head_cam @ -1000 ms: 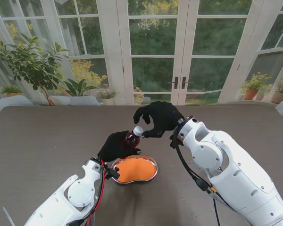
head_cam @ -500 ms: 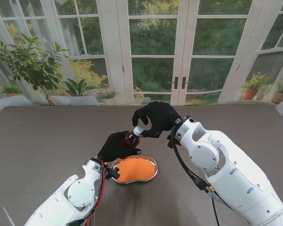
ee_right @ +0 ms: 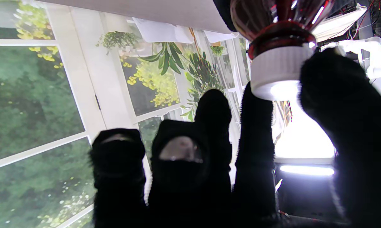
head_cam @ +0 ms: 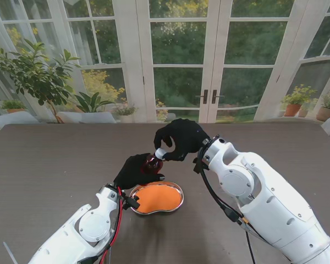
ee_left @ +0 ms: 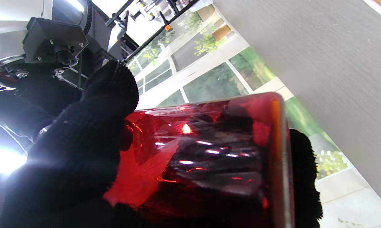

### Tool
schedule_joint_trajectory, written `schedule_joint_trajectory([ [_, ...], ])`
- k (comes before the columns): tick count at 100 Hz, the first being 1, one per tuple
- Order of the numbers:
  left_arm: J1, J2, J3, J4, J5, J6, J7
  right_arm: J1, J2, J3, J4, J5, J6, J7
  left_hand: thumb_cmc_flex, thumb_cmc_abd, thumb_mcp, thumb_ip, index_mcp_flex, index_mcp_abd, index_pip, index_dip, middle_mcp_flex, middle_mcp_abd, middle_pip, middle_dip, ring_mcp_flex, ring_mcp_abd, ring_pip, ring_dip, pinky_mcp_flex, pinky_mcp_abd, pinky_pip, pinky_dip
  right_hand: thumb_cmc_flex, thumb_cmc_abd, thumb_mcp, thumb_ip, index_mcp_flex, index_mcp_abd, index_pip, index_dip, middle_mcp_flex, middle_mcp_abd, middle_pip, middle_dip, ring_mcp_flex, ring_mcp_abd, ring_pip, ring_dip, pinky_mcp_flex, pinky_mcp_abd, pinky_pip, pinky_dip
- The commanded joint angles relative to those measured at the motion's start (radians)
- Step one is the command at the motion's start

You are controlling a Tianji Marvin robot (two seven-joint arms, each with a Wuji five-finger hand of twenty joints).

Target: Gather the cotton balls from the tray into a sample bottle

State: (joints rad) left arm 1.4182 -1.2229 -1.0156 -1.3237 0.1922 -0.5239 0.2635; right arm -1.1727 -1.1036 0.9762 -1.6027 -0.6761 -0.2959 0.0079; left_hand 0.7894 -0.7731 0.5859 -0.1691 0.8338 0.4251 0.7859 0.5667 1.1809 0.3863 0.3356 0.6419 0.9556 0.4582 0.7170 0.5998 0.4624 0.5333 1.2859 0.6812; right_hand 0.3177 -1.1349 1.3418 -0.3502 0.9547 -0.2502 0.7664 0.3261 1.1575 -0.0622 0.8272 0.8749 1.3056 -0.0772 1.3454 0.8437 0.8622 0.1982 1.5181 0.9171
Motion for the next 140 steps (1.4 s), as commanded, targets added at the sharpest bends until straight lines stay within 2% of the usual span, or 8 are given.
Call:
schedule_joint_trajectory([
  [1,0.000,-0.003,0.000,-0.002,-0.003,-0.002,-0.018,-0.002,-0.004,-0.005,-0.005,-0.001,0.003,0.018,0.159,0.229,0.139,0.011,0.123,-0.224,0.071,0.019,0.056,-0.088,0.004,-0.008,-0.005,0.025,0.017,0.012,-0.045,-0.020,-0.001,0.004,0.007,-0.030,0.037,-0.040,0.039,-0.010,0.053,-0.019,0.028,-0.021,0.018,0.010,0.016,-0.029,0.044,0.021,0.014,0.002,0.037,-0.005],
  [31,0.000,-0.003,-0.001,-0.001,-0.002,-0.003,-0.017,0.001,-0.003,-0.012,-0.012,-0.004,0.029,0.032,0.159,0.228,0.139,0.011,0.122,-0.223,0.070,0.019,0.056,-0.090,0.006,-0.007,-0.004,0.025,0.018,0.012,-0.044,-0.020,-0.001,0.004,-0.057,0.067,0.006,-0.042,0.061,0.046,0.092,-0.032,0.050,-0.014,0.028,-0.001,0.015,-0.022,0.071,0.028,0.017,0.006,0.047,-0.003],
  [53,0.001,-0.003,-0.002,-0.001,0.000,-0.004,-0.017,0.008,0.002,-0.020,-0.022,-0.004,0.059,0.066,0.160,0.230,0.137,0.012,0.122,-0.224,0.070,0.019,0.056,-0.090,0.006,-0.008,-0.006,0.024,0.017,0.012,-0.044,-0.020,0.000,0.005,-0.107,0.208,-0.040,0.008,0.076,0.098,0.091,-0.010,0.060,-0.012,0.029,-0.001,0.015,-0.020,0.086,0.031,0.019,0.003,0.057,-0.001],
  [55,0.001,-0.003,-0.002,-0.001,0.000,-0.005,-0.017,0.008,0.002,-0.021,-0.023,-0.004,0.062,0.068,0.161,0.229,0.137,0.012,0.122,-0.222,0.070,0.019,0.055,-0.088,0.006,-0.008,-0.006,0.025,0.017,0.012,-0.044,-0.020,0.000,0.005,-0.110,0.222,-0.054,0.031,0.081,0.103,0.086,0.001,0.062,-0.011,0.030,-0.001,0.015,-0.019,0.090,0.032,0.020,0.003,0.060,-0.001],
  [61,0.001,-0.003,-0.002,-0.001,0.000,-0.005,-0.017,0.009,0.003,-0.023,-0.025,-0.007,0.071,0.073,0.160,0.228,0.137,0.012,0.122,-0.223,0.070,0.020,0.055,-0.089,0.006,-0.008,-0.005,0.026,0.018,0.012,-0.044,-0.021,0.000,0.005,-0.121,0.252,-0.061,0.038,0.087,0.108,0.087,0.009,0.068,-0.011,0.031,0.000,0.015,-0.019,0.097,0.034,0.023,0.004,0.063,-0.001],
  [65,0.001,-0.003,-0.002,0.000,0.001,-0.005,-0.016,0.009,0.004,-0.024,-0.027,-0.009,0.076,0.078,0.159,0.229,0.137,0.011,0.122,-0.224,0.070,0.019,0.055,-0.090,0.006,-0.008,-0.005,0.026,0.018,0.012,-0.044,-0.021,0.000,0.005,-0.131,0.288,-0.078,0.070,0.096,0.123,0.083,0.027,0.075,-0.009,0.032,0.001,0.015,-0.021,0.101,0.035,0.025,0.004,0.065,-0.001],
  [85,0.001,-0.003,-0.002,0.000,0.000,-0.006,-0.016,0.011,0.006,-0.032,-0.033,-0.016,0.099,0.093,0.160,0.228,0.137,0.012,0.123,-0.224,0.070,0.019,0.055,-0.088,0.006,-0.008,-0.004,0.025,0.018,0.012,-0.044,-0.019,0.000,0.005,-0.152,0.372,-0.122,0.137,0.137,0.143,0.073,0.111,0.108,-0.008,0.039,0.006,0.014,-0.014,0.123,0.042,0.033,0.008,0.076,-0.003],
  [140,0.000,-0.003,-0.003,0.000,-0.002,-0.008,-0.017,0.006,0.006,-0.047,-0.045,-0.055,0.152,0.083,0.159,0.229,0.138,0.011,0.123,-0.224,0.070,0.020,0.056,-0.090,0.006,-0.011,-0.005,0.026,0.017,0.012,-0.044,-0.019,0.000,0.005,-0.176,0.466,-0.193,0.148,0.293,0.144,0.146,0.200,0.273,-0.011,0.077,0.030,0.014,-0.031,0.233,0.088,0.108,0.018,0.115,-0.015],
])
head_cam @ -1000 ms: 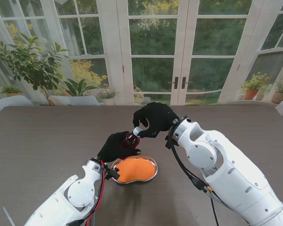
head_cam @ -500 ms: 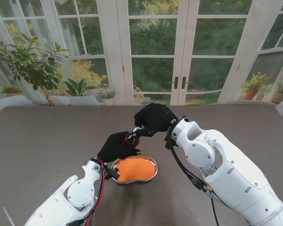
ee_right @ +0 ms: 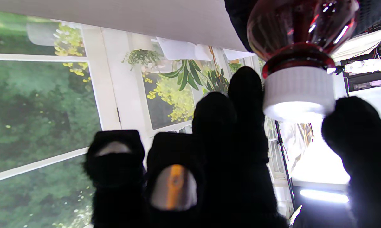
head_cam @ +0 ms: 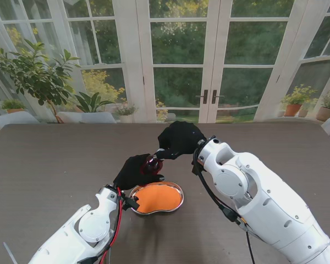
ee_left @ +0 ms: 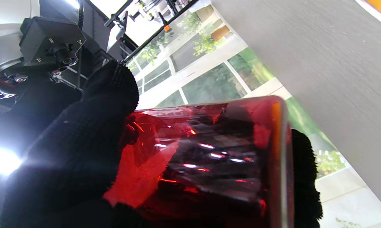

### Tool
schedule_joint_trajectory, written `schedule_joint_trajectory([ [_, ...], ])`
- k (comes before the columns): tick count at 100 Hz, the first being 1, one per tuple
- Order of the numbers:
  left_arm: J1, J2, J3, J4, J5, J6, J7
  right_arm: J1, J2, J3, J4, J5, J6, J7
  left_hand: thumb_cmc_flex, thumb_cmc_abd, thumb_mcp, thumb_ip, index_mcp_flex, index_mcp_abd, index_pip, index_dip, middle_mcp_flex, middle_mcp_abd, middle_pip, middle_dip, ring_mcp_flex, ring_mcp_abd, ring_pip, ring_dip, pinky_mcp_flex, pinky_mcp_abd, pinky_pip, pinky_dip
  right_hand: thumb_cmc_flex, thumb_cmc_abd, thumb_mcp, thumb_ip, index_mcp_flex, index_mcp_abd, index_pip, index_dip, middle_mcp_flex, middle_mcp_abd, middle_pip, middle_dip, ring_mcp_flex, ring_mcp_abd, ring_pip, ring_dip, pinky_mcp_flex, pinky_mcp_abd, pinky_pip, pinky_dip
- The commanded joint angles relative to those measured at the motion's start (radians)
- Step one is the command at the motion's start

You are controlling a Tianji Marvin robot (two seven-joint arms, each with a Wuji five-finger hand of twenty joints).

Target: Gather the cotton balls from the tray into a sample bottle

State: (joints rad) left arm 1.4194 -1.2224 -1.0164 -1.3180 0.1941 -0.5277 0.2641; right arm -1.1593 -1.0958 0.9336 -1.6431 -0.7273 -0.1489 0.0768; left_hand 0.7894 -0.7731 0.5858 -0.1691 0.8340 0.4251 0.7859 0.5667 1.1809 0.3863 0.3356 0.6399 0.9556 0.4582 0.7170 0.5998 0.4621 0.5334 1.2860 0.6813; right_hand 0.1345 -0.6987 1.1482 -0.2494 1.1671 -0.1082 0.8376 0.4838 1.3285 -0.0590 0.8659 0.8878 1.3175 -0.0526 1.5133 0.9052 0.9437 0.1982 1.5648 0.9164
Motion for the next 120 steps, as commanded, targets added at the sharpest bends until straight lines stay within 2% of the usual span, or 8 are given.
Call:
schedule_joint_trajectory([
  [1,-0.001,-0.004,-0.002,-0.005,-0.004,-0.004,-0.017,-0.007,-0.002,-0.005,-0.005,-0.003,0.006,0.015,0.158,0.229,0.138,0.011,0.122,-0.224,0.070,0.020,0.056,-0.090,0.006,-0.009,-0.005,0.026,0.017,0.012,-0.043,-0.019,0.000,0.005,0.008,0.034,-0.001,0.047,0.086,0.003,0.078,0.044,0.107,-0.013,0.040,0.019,0.002,-0.056,0.068,0.027,0.029,0.019,0.069,-0.015],
  [31,0.000,-0.003,-0.002,-0.007,-0.006,-0.003,-0.019,-0.005,-0.003,-0.014,-0.008,-0.002,0.028,0.020,0.159,0.230,0.136,0.011,0.122,-0.223,0.069,0.019,0.054,-0.088,0.005,-0.010,-0.006,0.027,0.017,0.012,-0.043,-0.019,0.000,0.005,0.012,0.123,-0.039,0.060,0.135,0.010,0.115,0.077,0.119,-0.006,0.132,0.036,0.002,-0.056,0.107,0.044,0.054,0.030,0.087,-0.025],
  [48,0.000,-0.003,-0.003,-0.007,-0.006,-0.004,-0.019,-0.003,-0.005,-0.021,-0.009,0.000,0.044,0.020,0.159,0.230,0.135,0.011,0.122,-0.224,0.069,0.019,0.055,-0.088,0.006,-0.010,-0.005,0.024,0.018,0.012,-0.044,-0.020,-0.001,0.005,0.019,0.158,-0.043,0.069,0.149,0.025,0.202,0.103,0.122,0.000,0.236,0.026,0.001,-0.059,0.152,0.064,0.080,0.041,0.101,-0.033],
  [62,0.000,-0.003,-0.003,-0.007,-0.007,-0.004,-0.020,0.000,-0.005,-0.027,-0.008,0.011,0.053,0.028,0.159,0.229,0.136,0.012,0.123,-0.222,0.069,0.019,0.055,-0.089,0.007,-0.010,-0.005,0.025,0.018,0.012,-0.043,-0.020,0.000,0.005,0.014,0.201,-0.023,0.077,0.159,0.054,0.288,0.100,0.123,0.020,0.325,0.004,-0.001,-0.036,0.194,0.082,0.099,0.056,0.112,-0.038],
  [76,0.000,-0.003,-0.004,-0.007,-0.008,-0.003,-0.021,-0.001,-0.006,-0.027,-0.007,0.023,0.055,0.030,0.160,0.229,0.137,0.012,0.123,-0.223,0.069,0.020,0.056,-0.088,0.007,-0.009,-0.005,0.026,0.018,0.012,-0.043,-0.020,0.000,0.005,-0.017,0.274,-0.016,0.084,0.162,0.073,0.316,0.092,0.123,0.037,0.349,-0.008,-0.003,0.007,0.202,0.083,0.094,0.070,0.114,-0.036],
  [96,0.000,-0.003,-0.002,-0.007,-0.011,-0.003,-0.023,-0.002,-0.004,-0.023,-0.006,0.019,0.053,0.032,0.158,0.229,0.137,0.011,0.122,-0.224,0.069,0.020,0.057,-0.088,0.007,-0.011,-0.004,0.027,0.018,0.012,-0.043,-0.019,0.000,0.005,-0.113,0.431,-0.087,0.092,0.152,0.068,0.244,0.029,0.121,0.040,0.278,-0.053,-0.003,0.015,0.156,0.059,0.052,0.071,0.099,-0.026],
  [108,-0.001,-0.003,-0.001,-0.007,-0.010,-0.003,-0.023,-0.006,-0.003,-0.017,-0.009,0.014,0.058,0.037,0.160,0.229,0.138,0.012,0.122,-0.222,0.069,0.019,0.057,-0.089,0.007,-0.011,-0.005,0.026,0.017,0.012,-0.043,-0.019,0.000,0.005,-0.203,0.550,-0.247,0.099,0.138,0.047,0.135,-0.026,0.120,0.033,0.155,-0.078,-0.001,0.011,0.084,0.025,0.010,0.056,0.079,-0.015],
  [120,-0.002,-0.003,-0.001,-0.006,-0.010,-0.003,-0.024,-0.011,0.000,-0.006,-0.016,0.002,0.065,0.042,0.158,0.229,0.138,0.011,0.123,-0.224,0.070,0.020,0.056,-0.089,0.007,-0.012,-0.004,0.027,0.017,0.012,-0.043,-0.019,0.000,0.005,-0.234,0.587,-0.396,0.118,0.075,0.047,0.009,-0.045,0.110,0.034,0.003,-0.081,-0.001,0.021,-0.001,-0.014,-0.043,0.047,0.047,-0.004],
])
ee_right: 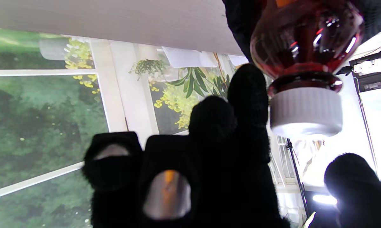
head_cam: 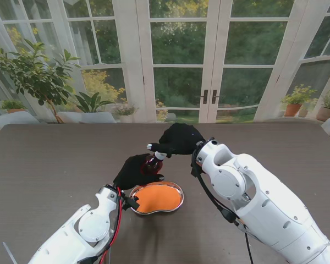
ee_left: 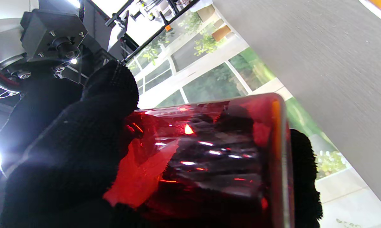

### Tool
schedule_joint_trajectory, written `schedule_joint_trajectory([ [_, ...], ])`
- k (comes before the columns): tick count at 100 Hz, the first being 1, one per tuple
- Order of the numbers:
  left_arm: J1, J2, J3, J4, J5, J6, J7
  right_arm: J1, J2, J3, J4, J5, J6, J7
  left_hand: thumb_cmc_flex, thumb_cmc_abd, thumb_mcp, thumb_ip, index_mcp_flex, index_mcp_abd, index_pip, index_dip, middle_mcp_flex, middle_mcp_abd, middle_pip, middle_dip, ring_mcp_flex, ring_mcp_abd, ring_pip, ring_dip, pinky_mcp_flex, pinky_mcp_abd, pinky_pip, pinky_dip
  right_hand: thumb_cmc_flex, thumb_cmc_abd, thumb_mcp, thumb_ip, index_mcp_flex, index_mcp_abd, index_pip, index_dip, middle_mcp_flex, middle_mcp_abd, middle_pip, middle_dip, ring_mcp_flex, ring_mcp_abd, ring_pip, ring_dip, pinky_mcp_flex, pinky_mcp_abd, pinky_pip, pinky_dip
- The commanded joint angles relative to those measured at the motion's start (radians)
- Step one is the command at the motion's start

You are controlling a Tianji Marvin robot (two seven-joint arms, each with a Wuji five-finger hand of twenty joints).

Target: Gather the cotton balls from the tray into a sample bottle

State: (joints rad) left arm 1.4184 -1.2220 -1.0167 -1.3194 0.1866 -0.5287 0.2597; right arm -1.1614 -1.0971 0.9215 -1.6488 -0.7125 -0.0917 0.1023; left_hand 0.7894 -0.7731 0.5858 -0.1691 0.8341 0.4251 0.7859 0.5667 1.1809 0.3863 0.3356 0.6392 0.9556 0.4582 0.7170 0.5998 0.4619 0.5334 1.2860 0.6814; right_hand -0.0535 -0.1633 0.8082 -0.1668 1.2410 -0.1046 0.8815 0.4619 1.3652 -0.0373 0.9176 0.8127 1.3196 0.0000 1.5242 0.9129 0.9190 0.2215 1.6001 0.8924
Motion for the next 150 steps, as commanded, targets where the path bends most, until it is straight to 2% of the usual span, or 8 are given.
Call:
schedule_joint_trajectory([
  [1,-0.001,-0.003,0.000,-0.004,-0.002,-0.002,-0.019,-0.009,0.002,0.007,-0.012,-0.015,0.008,0.016,0.157,0.228,0.137,0.011,0.123,-0.225,0.070,0.020,0.056,-0.089,0.007,-0.012,-0.004,0.026,0.017,0.012,-0.043,-0.019,0.000,0.005,-0.048,0.054,-0.062,0.037,-0.008,0.044,-0.046,-0.023,0.070,0.011,-0.059,-0.003,-0.003,-0.030,-0.022,-0.026,-0.023,0.023,0.008,0.020],
  [21,-0.001,-0.003,0.001,-0.004,-0.002,-0.001,-0.019,-0.031,-0.001,0.044,-0.023,-0.029,0.005,-0.013,0.158,0.229,0.138,0.011,0.123,-0.224,0.070,0.020,0.056,-0.088,0.007,-0.012,-0.004,0.026,0.018,0.012,-0.043,-0.019,0.000,0.005,0.009,-0.013,-0.084,0.033,-0.354,0.037,-0.234,-0.011,-0.137,0.000,-0.152,0.049,-0.004,-0.009,-0.250,-0.116,-0.099,-0.024,-0.040,0.028],
  [31,-0.002,-0.003,0.002,-0.003,-0.002,0.000,-0.021,-0.042,-0.003,0.066,-0.021,0.001,-0.028,-0.027,0.158,0.230,0.138,0.011,0.122,-0.223,0.069,0.019,0.056,-0.088,0.007,-0.013,-0.006,0.027,0.017,0.012,-0.043,-0.019,0.000,0.005,0.103,-0.133,-0.053,0.021,-0.471,0.036,-0.230,0.004,-0.210,-0.005,-0.140,0.047,-0.004,-0.015,-0.308,-0.129,-0.120,-0.038,-0.055,0.025],
  [37,-0.002,-0.003,0.003,-0.003,-0.003,0.000,-0.021,-0.044,-0.004,0.078,-0.016,0.002,-0.063,-0.040,0.157,0.230,0.137,0.011,0.122,-0.223,0.069,0.019,0.055,-0.088,0.006,-0.014,-0.005,0.026,0.018,0.012,-0.044,-0.019,0.000,0.005,0.122,-0.226,0.044,0.001,-0.521,0.026,-0.206,-0.007,-0.247,-0.022,-0.113,0.036,-0.002,-0.046,-0.327,-0.125,-0.121,-0.056,-0.061,0.020],
  [54,-0.002,-0.003,0.004,-0.003,-0.003,0.001,-0.021,-0.049,-0.003,0.109,-0.002,0.059,-0.150,-0.034,0.159,0.230,0.137,0.011,0.123,-0.220,0.069,0.019,0.055,-0.085,0.005,-0.017,-0.006,0.028,0.018,0.012,-0.045,-0.019,-0.001,0.005,0.140,-0.535,0.380,-0.042,-0.539,-0.049,-0.168,-0.041,-0.312,-0.031,-0.078,0.031,-0.001,-0.068,-0.357,-0.123,-0.131,-0.068,-0.079,0.013],
  [70,-0.003,-0.003,0.006,-0.002,-0.003,0.001,-0.021,-0.043,0.000,0.117,0.016,0.054,-0.202,-0.033,0.160,0.230,0.137,0.011,0.122,-0.221,0.068,0.019,0.055,-0.085,0.005,-0.019,-0.007,0.030,0.017,0.012,-0.045,-0.019,0.000,0.005,0.199,-0.806,0.535,-0.066,-0.488,-0.119,-0.167,-0.052,-0.336,-0.040,-0.064,0.036,0.001,-0.099,-0.362,-0.111,-0.122,-0.073,-0.092,0.006],
  [87,-0.003,-0.004,0.006,-0.003,-0.003,0.001,-0.021,-0.037,-0.001,0.106,0.030,0.028,-0.223,-0.058,0.159,0.230,0.137,0.011,0.123,-0.220,0.068,0.019,0.055,-0.086,0.006,-0.021,-0.006,0.029,0.017,0.012,-0.045,-0.018,-0.001,0.005,0.270,-0.964,0.599,-0.076,-0.431,-0.157,-0.169,-0.061,-0.330,-0.045,-0.060,0.040,0.002,-0.112,-0.349,-0.100,-0.105,-0.069,-0.091,0.004],
  [150,0.000,-0.003,0.002,-0.005,-0.003,0.000,-0.020,-0.018,-0.013,0.060,0.065,-0.002,-0.234,-0.126,0.157,0.231,0.138,0.010,0.124,-0.221,0.069,0.020,0.055,-0.087,0.007,-0.025,-0.005,0.029,0.018,0.012,-0.042,-0.018,0.000,0.005,0.319,-1.036,0.621,-0.078,-0.302,-0.159,-0.137,-0.046,-0.248,-0.056,-0.052,0.052,0.003,-0.121,-0.259,-0.073,-0.056,-0.059,-0.066,0.006],
])
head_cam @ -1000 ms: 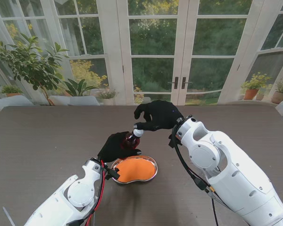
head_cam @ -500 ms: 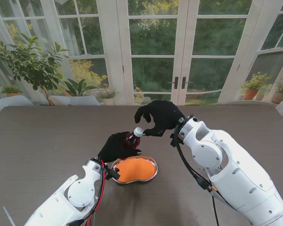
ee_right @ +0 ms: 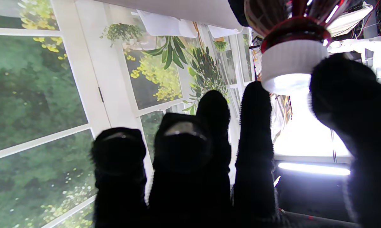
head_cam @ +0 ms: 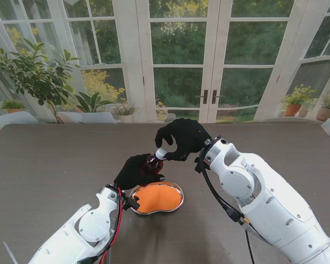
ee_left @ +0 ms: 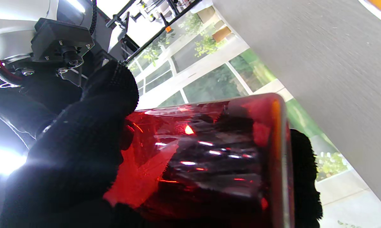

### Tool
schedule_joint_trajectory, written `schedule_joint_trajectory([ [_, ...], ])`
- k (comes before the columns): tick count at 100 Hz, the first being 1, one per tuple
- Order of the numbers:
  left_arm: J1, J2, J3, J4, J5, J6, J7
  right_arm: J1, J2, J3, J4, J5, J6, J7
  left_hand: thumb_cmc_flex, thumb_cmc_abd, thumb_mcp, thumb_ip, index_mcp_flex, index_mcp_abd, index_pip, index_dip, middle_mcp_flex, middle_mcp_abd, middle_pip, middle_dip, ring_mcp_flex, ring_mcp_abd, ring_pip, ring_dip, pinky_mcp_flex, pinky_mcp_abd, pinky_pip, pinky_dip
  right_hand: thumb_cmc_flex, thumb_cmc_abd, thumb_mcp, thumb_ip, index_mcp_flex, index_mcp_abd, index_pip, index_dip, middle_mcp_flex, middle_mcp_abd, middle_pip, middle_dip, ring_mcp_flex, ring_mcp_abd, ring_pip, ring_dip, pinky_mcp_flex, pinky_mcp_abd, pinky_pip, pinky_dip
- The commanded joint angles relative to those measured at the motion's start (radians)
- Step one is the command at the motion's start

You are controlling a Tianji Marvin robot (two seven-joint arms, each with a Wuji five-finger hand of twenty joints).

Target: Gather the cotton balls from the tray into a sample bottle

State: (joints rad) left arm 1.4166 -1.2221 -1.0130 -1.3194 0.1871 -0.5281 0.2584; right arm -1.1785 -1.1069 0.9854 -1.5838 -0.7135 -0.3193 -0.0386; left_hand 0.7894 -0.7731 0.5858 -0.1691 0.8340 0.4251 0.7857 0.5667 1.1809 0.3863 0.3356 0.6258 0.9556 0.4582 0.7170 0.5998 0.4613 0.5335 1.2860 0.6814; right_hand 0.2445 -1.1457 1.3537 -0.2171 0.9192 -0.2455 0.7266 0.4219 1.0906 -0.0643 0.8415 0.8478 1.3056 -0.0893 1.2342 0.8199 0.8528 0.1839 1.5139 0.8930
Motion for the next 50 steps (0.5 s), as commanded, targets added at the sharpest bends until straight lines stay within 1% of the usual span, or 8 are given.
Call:
schedule_joint_trajectory([
  [1,0.002,-0.003,-0.002,-0.005,-0.003,0.000,-0.019,-0.001,-0.004,-0.004,0.000,-0.001,-0.007,0.015,0.157,0.230,0.138,0.010,0.124,-0.221,0.069,0.020,0.054,-0.086,0.007,-0.012,-0.005,0.029,0.018,0.012,-0.042,-0.019,0.000,0.005,0.021,-0.053,0.076,-0.028,0.020,-0.018,0.018,-0.006,0.027,-0.029,0.024,0.016,0.017,-0.032,0.031,0.020,0.010,-0.022,0.021,0.005],
  [22,0.003,-0.003,-0.002,-0.007,-0.005,0.001,-0.020,0.000,-0.004,-0.007,0.001,0.008,-0.011,0.020,0.158,0.231,0.137,0.010,0.122,-0.218,0.068,0.019,0.054,-0.084,0.007,-0.014,-0.005,0.030,0.018,0.012,-0.043,-0.017,-0.001,0.005,0.029,-0.035,0.071,-0.029,0.063,-0.003,0.034,0.005,0.054,-0.030,0.024,0.020,0.017,-0.028,0.058,0.027,0.018,-0.018,0.026,0.005],
  [28,0.003,-0.003,-0.002,-0.006,-0.005,0.000,-0.020,0.001,-0.003,-0.007,0.000,0.010,-0.009,0.024,0.158,0.232,0.137,0.010,0.123,-0.217,0.068,0.019,0.055,-0.084,0.006,-0.015,-0.006,0.032,0.018,0.012,-0.042,-0.017,-0.001,0.005,0.033,-0.030,0.063,-0.071,0.071,0.003,0.041,-0.018,0.064,-0.030,0.023,0.023,0.017,-0.028,0.073,0.029,0.022,-0.017,0.029,0.004],
  [31,0.003,-0.003,-0.002,-0.006,-0.006,0.000,-0.021,0.001,-0.003,-0.008,0.000,0.011,-0.008,0.026,0.158,0.231,0.137,0.010,0.123,-0.218,0.068,0.019,0.056,-0.083,0.007,-0.015,-0.006,0.031,0.018,0.012,-0.043,-0.016,-0.001,0.005,0.039,-0.029,0.059,-0.111,0.075,0.004,0.059,-0.046,0.069,-0.030,0.024,0.025,0.016,-0.025,0.083,0.031,0.022,-0.015,0.031,0.004],
  [33,0.003,-0.003,-0.002,-0.006,-0.006,0.000,-0.021,0.002,-0.003,-0.008,-0.001,0.011,-0.006,0.027,0.158,0.231,0.136,0.010,0.123,-0.219,0.068,0.019,0.055,-0.083,0.007,-0.015,-0.005,0.031,0.018,0.012,-0.043,-0.016,-0.001,0.005,0.043,-0.027,0.056,-0.149,0.077,0.007,0.098,-0.095,0.075,-0.030,0.025,0.028,0.016,-0.026,0.090,0.031,0.023,-0.014,0.032,0.003],
  [37,0.003,-0.003,-0.003,-0.006,-0.006,0.000,-0.021,0.002,-0.003,-0.008,-0.002,0.012,-0.003,0.031,0.158,0.232,0.136,0.010,0.123,-0.219,0.068,0.019,0.055,-0.084,0.007,-0.015,-0.005,0.030,0.018,0.012,-0.043,-0.017,-0.001,0.005,0.041,-0.024,0.051,-0.157,0.082,0.010,0.107,-0.102,0.080,-0.028,0.026,0.029,0.016,-0.024,0.093,0.032,0.024,-0.013,0.033,0.004],
  [43,0.003,-0.003,-0.003,-0.007,-0.007,0.000,-0.021,0.002,-0.003,-0.010,-0.003,0.014,0.002,0.033,0.158,0.231,0.136,0.010,0.123,-0.218,0.068,0.019,0.055,-0.083,0.007,-0.015,-0.005,0.032,0.018,0.012,-0.043,-0.016,-0.001,0.005,0.047,0.001,0.034,-0.200,0.090,0.022,0.146,-0.124,0.091,-0.026,0.028,0.030,0.016,-0.017,0.106,0.035,0.028,-0.007,0.038,0.006],
  [50,0.003,-0.003,-0.003,-0.007,-0.008,0.000,-0.021,0.004,-0.003,-0.014,-0.004,0.016,0.009,0.037,0.159,0.231,0.137,0.011,0.124,-0.218,0.068,0.019,0.055,-0.084,0.007,-0.016,-0.006,0.031,0.017,0.012,-0.043,-0.015,-0.002,0.005,0.038,0.024,0.029,-0.204,0.099,0.044,0.159,-0.133,0.101,-0.027,0.029,0.030,0.016,-0.017,0.115,0.038,0.030,-0.006,0.041,0.006],
])
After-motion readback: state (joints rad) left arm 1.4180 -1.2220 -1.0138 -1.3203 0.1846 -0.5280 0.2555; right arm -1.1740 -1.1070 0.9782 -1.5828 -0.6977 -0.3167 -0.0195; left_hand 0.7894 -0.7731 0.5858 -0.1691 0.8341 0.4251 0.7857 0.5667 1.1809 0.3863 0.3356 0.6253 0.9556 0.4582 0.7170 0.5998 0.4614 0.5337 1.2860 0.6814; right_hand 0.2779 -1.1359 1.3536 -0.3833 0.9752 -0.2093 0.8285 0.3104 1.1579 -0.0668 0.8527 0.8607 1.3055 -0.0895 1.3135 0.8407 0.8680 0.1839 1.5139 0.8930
